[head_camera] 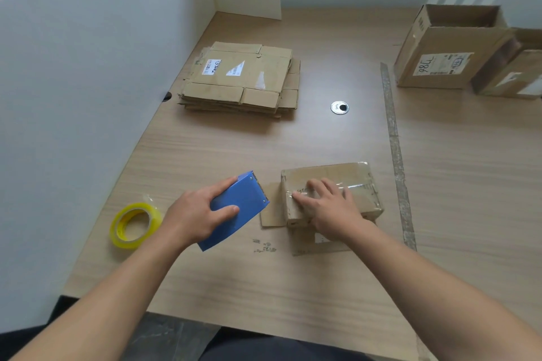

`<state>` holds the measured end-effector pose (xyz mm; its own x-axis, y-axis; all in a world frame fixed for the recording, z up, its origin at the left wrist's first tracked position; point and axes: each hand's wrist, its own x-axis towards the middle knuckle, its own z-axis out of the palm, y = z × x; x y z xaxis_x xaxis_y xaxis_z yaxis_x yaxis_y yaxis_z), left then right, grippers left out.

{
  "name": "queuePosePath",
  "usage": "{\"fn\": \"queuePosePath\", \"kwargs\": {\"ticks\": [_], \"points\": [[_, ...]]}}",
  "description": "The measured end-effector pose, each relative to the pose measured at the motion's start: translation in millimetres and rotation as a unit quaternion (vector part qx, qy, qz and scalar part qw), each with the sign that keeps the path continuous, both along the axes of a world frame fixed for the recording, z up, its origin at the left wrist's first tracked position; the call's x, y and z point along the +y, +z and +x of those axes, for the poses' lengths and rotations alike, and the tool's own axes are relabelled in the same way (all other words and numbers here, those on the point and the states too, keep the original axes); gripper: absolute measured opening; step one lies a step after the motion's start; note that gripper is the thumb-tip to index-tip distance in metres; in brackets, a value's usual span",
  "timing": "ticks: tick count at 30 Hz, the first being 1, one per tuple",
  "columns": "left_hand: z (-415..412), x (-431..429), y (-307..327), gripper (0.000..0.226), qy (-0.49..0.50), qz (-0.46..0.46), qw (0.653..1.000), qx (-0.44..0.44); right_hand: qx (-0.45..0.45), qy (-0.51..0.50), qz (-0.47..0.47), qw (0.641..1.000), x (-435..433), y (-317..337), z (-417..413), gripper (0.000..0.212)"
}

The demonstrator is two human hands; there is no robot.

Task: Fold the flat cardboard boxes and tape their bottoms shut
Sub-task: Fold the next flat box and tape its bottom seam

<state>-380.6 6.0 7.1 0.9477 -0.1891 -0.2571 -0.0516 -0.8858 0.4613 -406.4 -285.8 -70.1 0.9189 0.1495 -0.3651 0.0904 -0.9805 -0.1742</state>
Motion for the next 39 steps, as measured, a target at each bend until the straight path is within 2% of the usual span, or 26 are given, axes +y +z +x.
{"fn": "queuePosePath", "kwargs": {"ticks": [3,7,11,17,20,22,25,29,31,33,35,39], "points": [[-1.1,2.7,-1.1,0.059,-0.003,0.004,1.0,-0.011,0.0,-0.027,0.04,0.999,3.1,5.1,1.2,0.055],[-1.0,4.5,-1.9,0.059,-0.006,0.001,1.0,-0.019,-0.018,-0.104,0.013,0.994,29.5,5.3,-5.0,0.072],[1.2,4.8,-1.3,0.059,-0.012,-0.005,1.0,-0.02,-0.053,-0.084,-0.015,0.995,41.5,-9.1,-17.9,0.076],[-3.7,2.9,0.2,0.064,-0.049,-0.02,0.998,-0.03,-0.03,0.045,0.017,0.998,10.0,-13.7,-19.1,0.072],[-9.2,4.7,-2.9,0.066,-0.073,-0.038,0.996,-0.043,-0.06,0.019,0.055,0.997,4.6,-16.8,-20.9,0.067],[-13.4,7.0,-5.6,0.064,-0.085,-0.054,0.993,-0.065,-0.08,0.007,0.057,0.995,5.5,-19.0,-19.2,0.066],[-20.0,10.0,-8.3,0.064,-0.129,-0.06,0.98,-0.135,-0.069,0.048,0.048,0.995,4.3,-20.2,-12.5,0.064],[-22.5,11.5,-13.0,0.056,-0.229,-0.031,0.939,-0.255,-0.034,0.089,0.027,0.995,-1.5,-11.6,-6.3,0.068],[-21.3,14.3,-15.3,0.052,-0.257,-0.021,0.92,-0.295,-0.042,0.069,0.067,0.994,1.9,-1.9,-5.1,0.064],[-21.4,16.6,-17.7,0.05,-0.281,-0.02,0.903,-0.323,-0.078,0.014,0.173,0.982,7.7,10.7,-4.2,0.059],[-21.7,17.4,-17.8,0.049,-0.303,-0.021,0.892,-0.336,-0.091,-0.034,0.3,0.949,12.4,24.5,-3.8,0.057],[-21.0,16.1,-12.9,0.046,-0.33,-0.017,0.881,-0.34,-0.003,-0.029,0.42,0.907,20.1,44.2,-8.7,0.058]]}}
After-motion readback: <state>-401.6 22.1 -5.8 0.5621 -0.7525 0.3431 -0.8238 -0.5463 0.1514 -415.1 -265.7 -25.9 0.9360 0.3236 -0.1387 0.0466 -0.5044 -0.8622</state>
